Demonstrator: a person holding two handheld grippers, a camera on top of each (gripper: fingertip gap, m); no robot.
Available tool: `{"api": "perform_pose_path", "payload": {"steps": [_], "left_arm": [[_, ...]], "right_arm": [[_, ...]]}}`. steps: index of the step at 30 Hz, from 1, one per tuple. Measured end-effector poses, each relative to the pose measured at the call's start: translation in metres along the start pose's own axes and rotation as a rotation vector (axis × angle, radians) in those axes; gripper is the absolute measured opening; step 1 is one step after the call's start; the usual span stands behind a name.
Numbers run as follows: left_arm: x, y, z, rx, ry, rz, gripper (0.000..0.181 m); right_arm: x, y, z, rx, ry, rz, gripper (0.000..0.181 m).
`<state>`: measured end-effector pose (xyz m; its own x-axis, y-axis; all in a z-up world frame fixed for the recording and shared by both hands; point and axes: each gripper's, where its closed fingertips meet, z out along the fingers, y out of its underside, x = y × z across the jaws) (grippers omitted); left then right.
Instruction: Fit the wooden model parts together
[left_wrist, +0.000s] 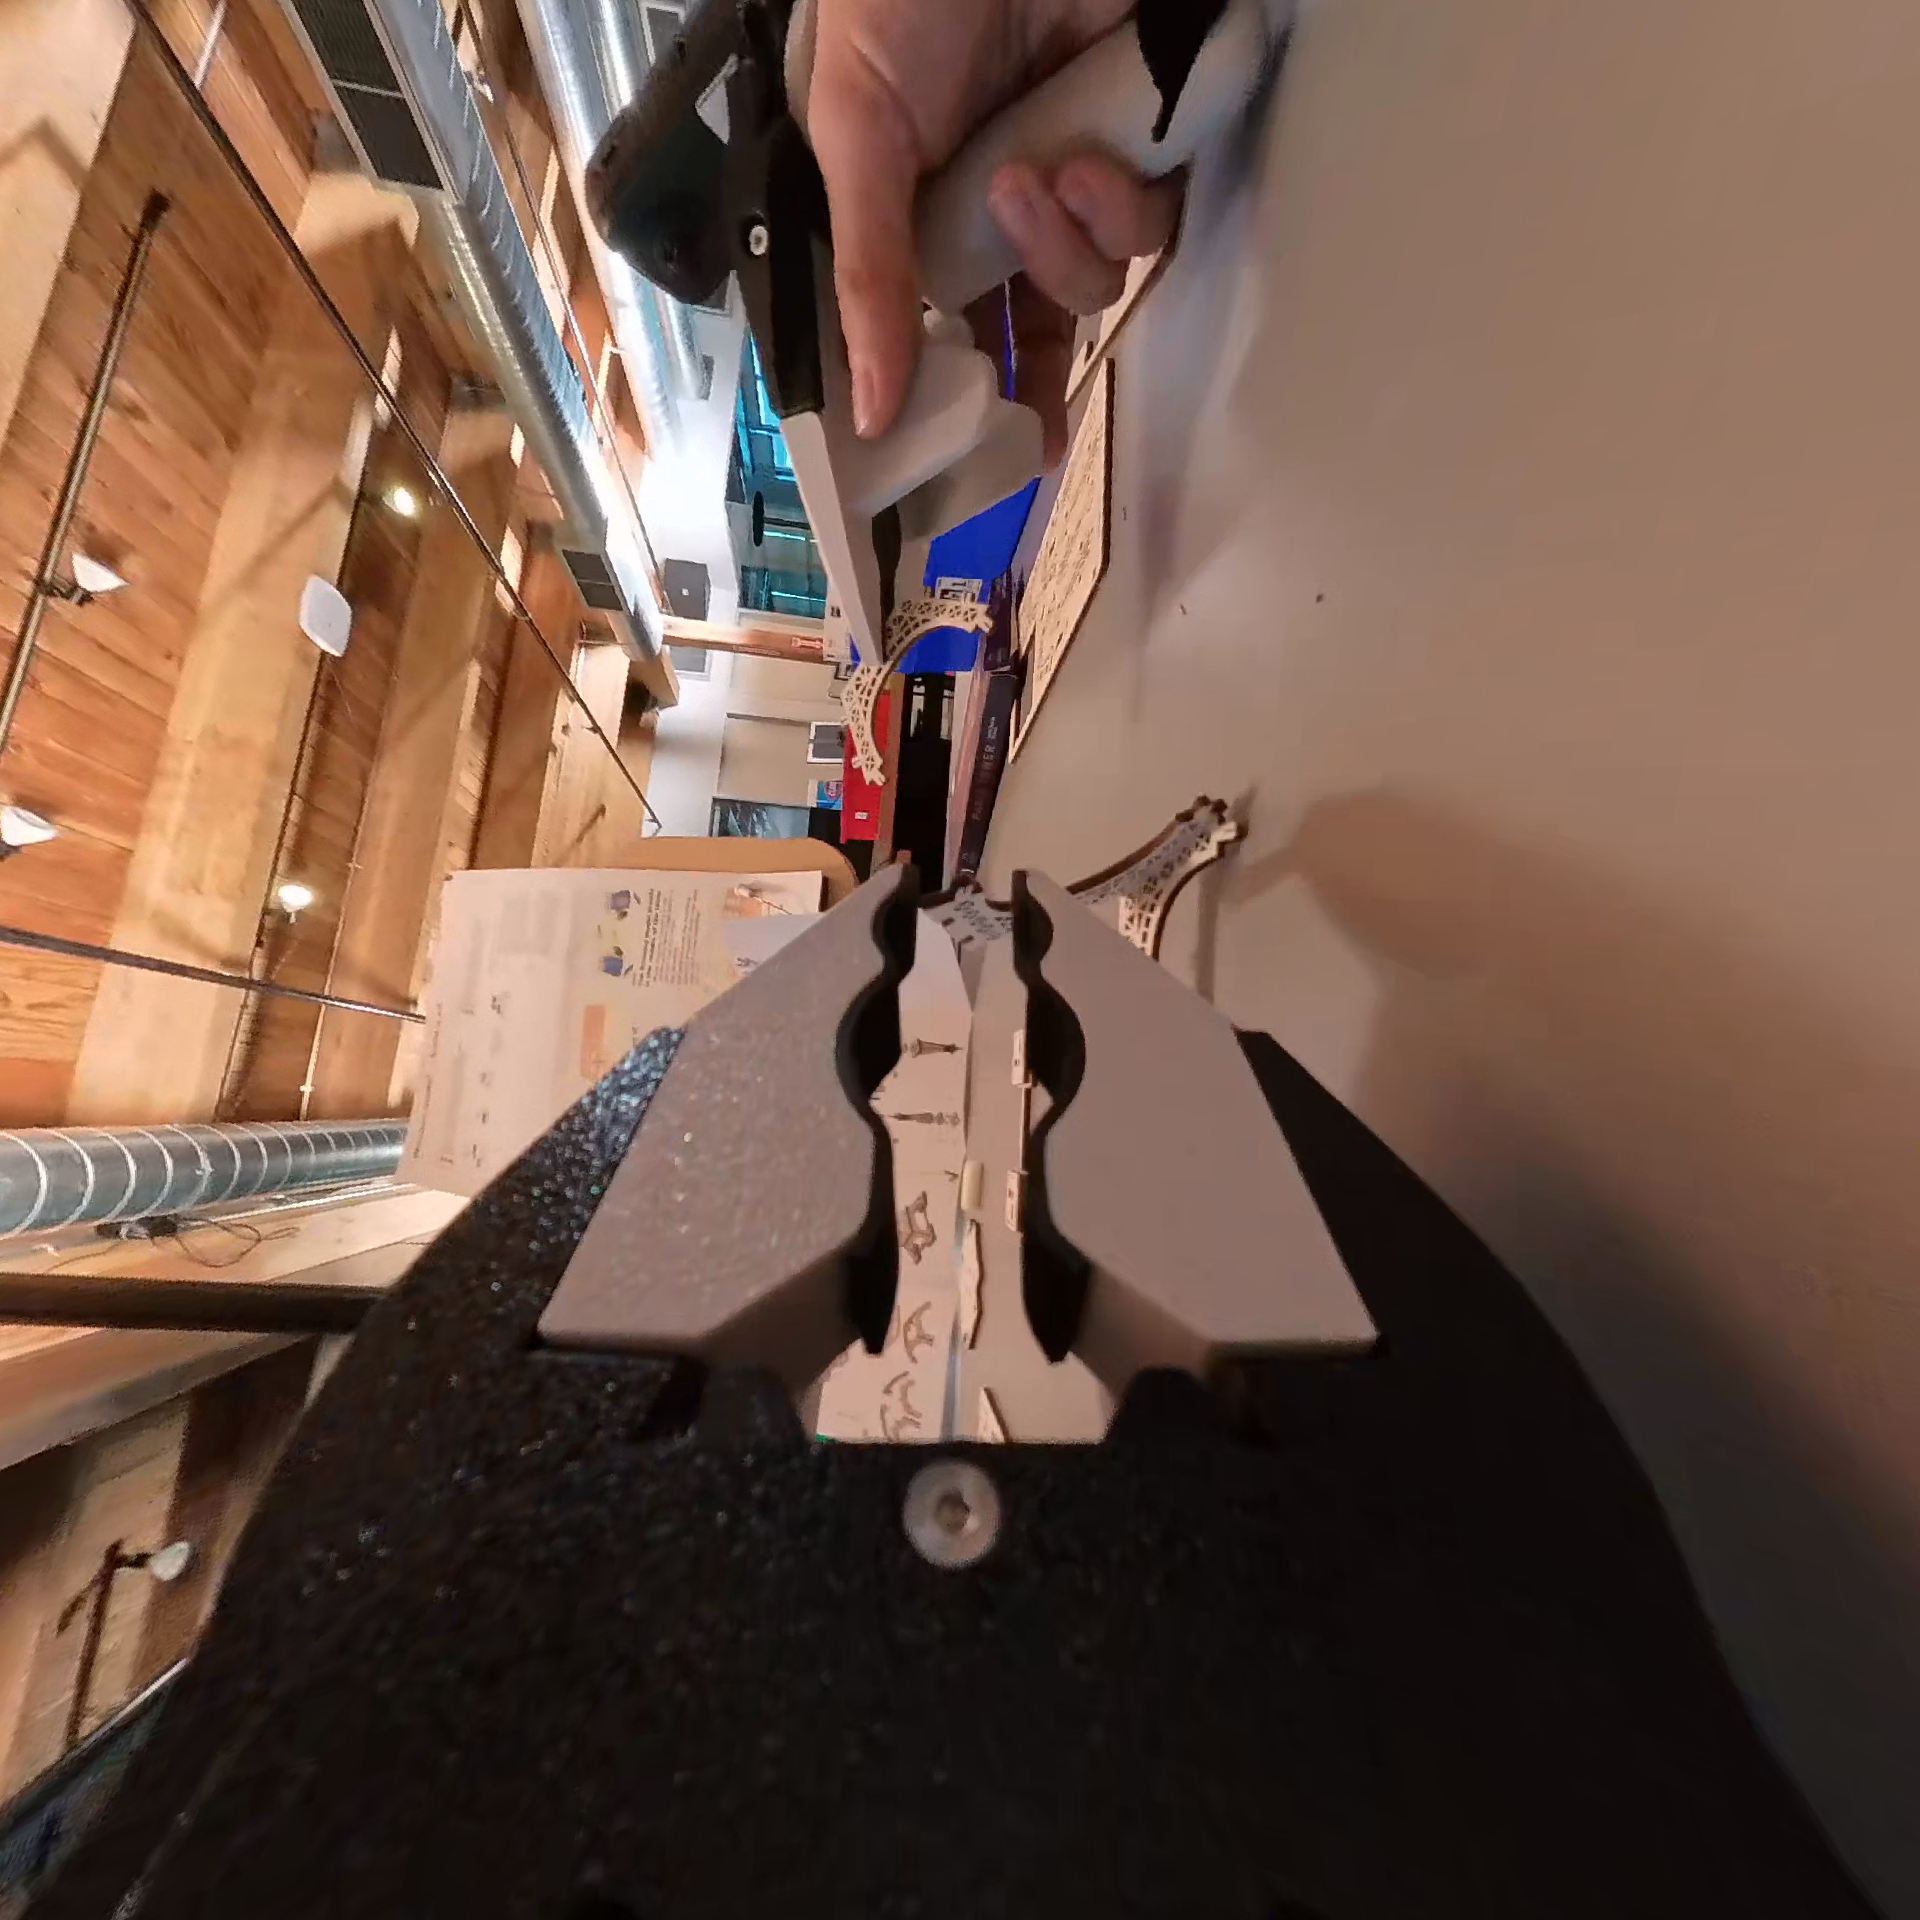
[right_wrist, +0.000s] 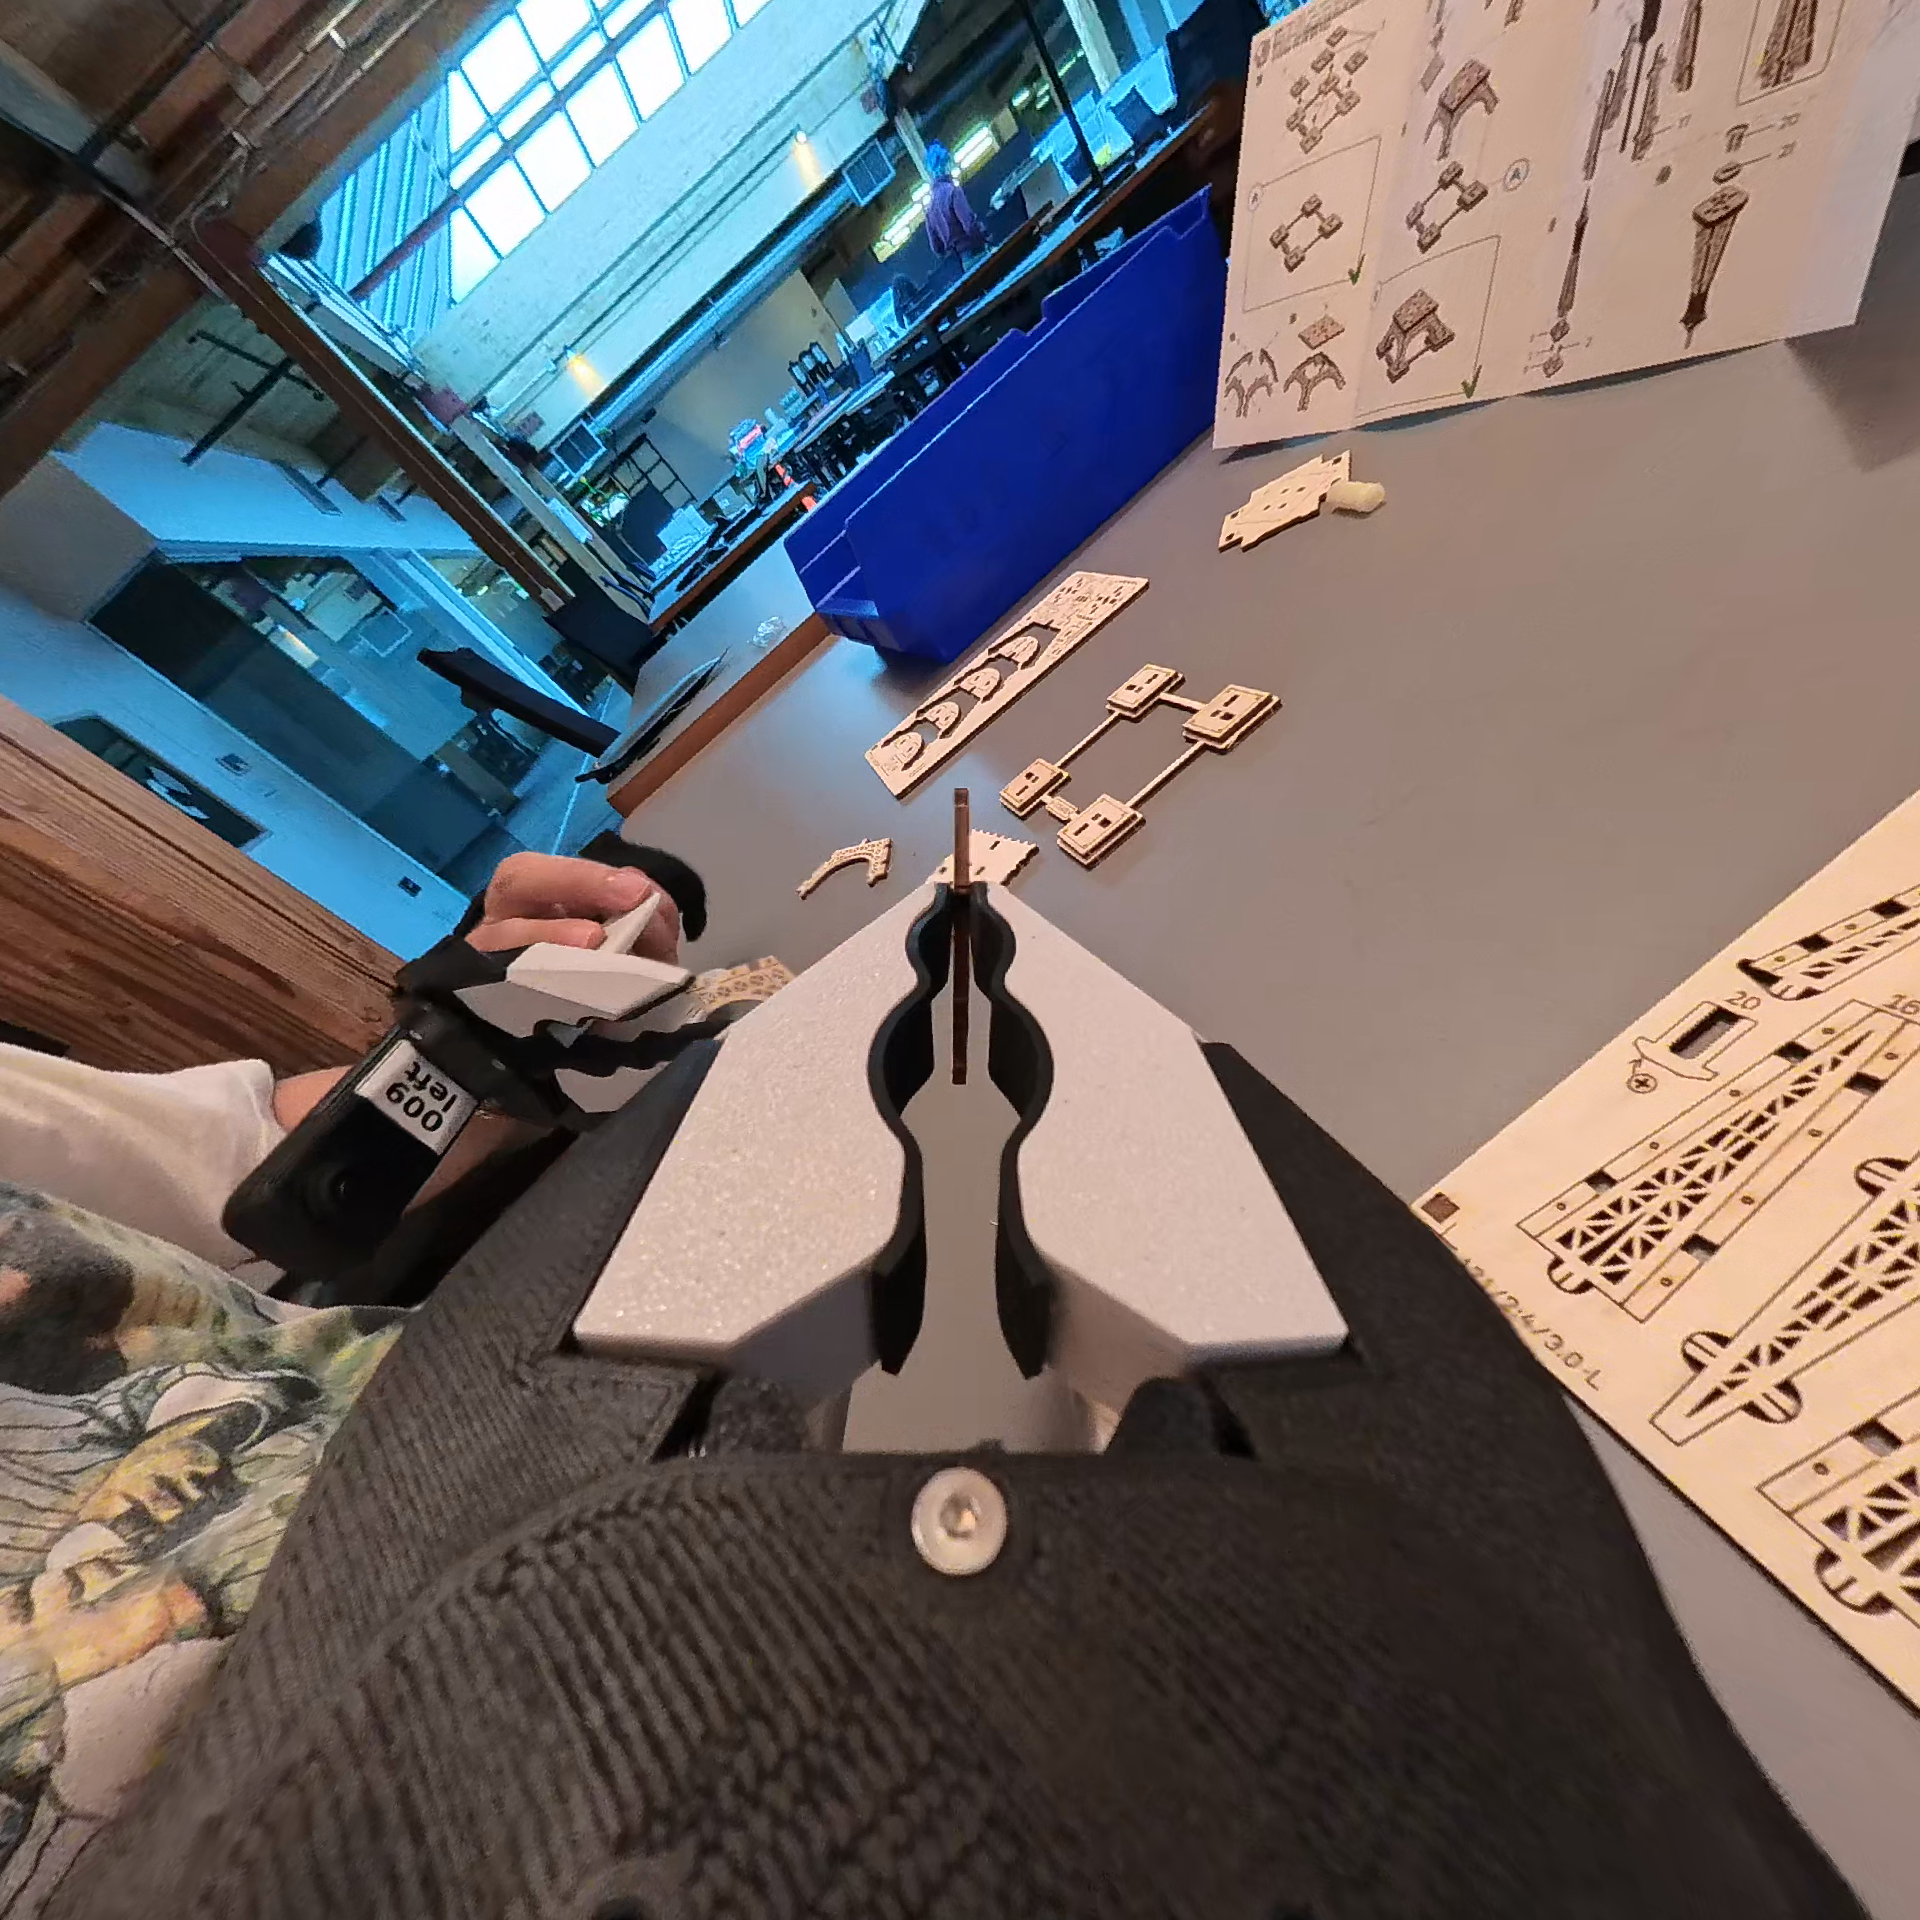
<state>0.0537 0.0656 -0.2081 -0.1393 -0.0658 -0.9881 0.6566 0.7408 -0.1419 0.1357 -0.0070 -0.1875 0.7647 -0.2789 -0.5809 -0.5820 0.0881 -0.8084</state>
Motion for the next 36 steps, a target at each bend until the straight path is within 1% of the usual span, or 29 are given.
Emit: {"api": "perform_pose_path", "payload": {"steps": [1,3,6,7,8,9,11,13,15,17,18,19,22,24,27,28,29,31,33,34,36], "left_arm": [[0.0,-0.001,-0.002,0.005,0.009,-0.014,0.016],[0.004,0.001,-0.007,0.004,0.031,-0.02,0.028],[0.013,0.002,-0.017,0.005,0.07,0.002,0.03],[0.017,0.002,-0.02,0.003,0.096,-0.016,0.028],[0.019,0.005,-0.023,-0.014,0.12,-0.067,0.027],[0.014,0.01,-0.025,-0.043,0.113,-0.146,0.025],[0.001,0.023,-0.024,-0.115,0.106,-0.353,0.017],[-0.011,0.032,-0.02,-0.167,0.124,-0.569,0.018],[-0.01,0.027,-0.016,-0.162,0.23,-0.729,0.016],[0.003,0.029,-0.015,-0.223,0.366,-0.828,0.017],[0.009,0.033,-0.014,-0.261,0.41,-0.871,0.021],[0.013,0.036,-0.012,-0.278,0.427,-0.916,0.024],[0.022,0.038,-0.007,-0.271,0.481,-1.049,0.024],[0.025,0.039,-0.003,-0.274,0.494,-1.096,0.002],[0.023,0.034,-0.002,-0.266,0.541,-1.176,0.0],[0.017,0.031,-0.001,-0.271,0.55,-1.262,0.0],[0.009,0.027,0.001,-0.272,0.554,-1.398,0.0],[-0.014,0.013,0.005,-0.214,0.598,-1.779,0.0],[-0.038,0.0,0.008,-0.09,0.673,-2.157,0.0],[-0.045,0.001,0.012,-0.047,0.672,-2.319,0.0],[-0.049,0.009,0.02,0.028,0.621,-2.584,0.0]], "right_arm": [[0.0,0.0,0.0,0.001,-0.004,0.005,0.001],[0.0,0.001,0.001,0.001,-0.004,0.007,0.001],[-0.001,0.001,0.0,-0.002,-0.002,-0.003,0.001],[-0.002,0.0,0.0,0.001,-0.003,-0.005,0.001],[-0.003,-0.001,-0.001,0.004,-0.004,-0.008,0.001],[-0.003,-0.002,-0.002,0.008,-0.005,-0.009,0.001],[-0.002,-0.004,-0.003,0.015,-0.001,-0.011,0.001],[-0.001,-0.004,-0.003,0.018,0.004,-0.01,0.001],[-0.002,-0.003,-0.002,0.015,-0.007,-0.006,0.001],[-0.004,-0.002,-0.001,0.009,-0.013,-0.012,0.001],[-0.004,-0.001,-0.001,0.005,-0.013,-0.015,0.001],[-0.004,-0.001,-0.001,0.003,-0.014,-0.017,0.001],[-0.004,-0.002,-0.002,0.007,-0.02,-0.012,0.001],[-0.004,-0.001,-0.003,0.008,-0.02,-0.01,0.001],[-0.004,-0.001,-0.003,0.008,-0.021,-0.008,0.001],[-0.004,-0.002,-0.003,0.009,-0.02,-0.009,0.001],[-0.004,-0.003,-0.004,0.012,-0.018,-0.013,0.001],[-0.006,-0.006,-0.006,0.02,-0.015,-0.023,0.001],[-0.009,-0.012,-0.009,0.031,-0.015,-0.039,0.001],[-0.011,-0.015,-0.011,0.038,-0.014,-0.051,0.001],[-0.013,-0.019,-0.015,0.046,-0.007,-0.07,0.001]]}}
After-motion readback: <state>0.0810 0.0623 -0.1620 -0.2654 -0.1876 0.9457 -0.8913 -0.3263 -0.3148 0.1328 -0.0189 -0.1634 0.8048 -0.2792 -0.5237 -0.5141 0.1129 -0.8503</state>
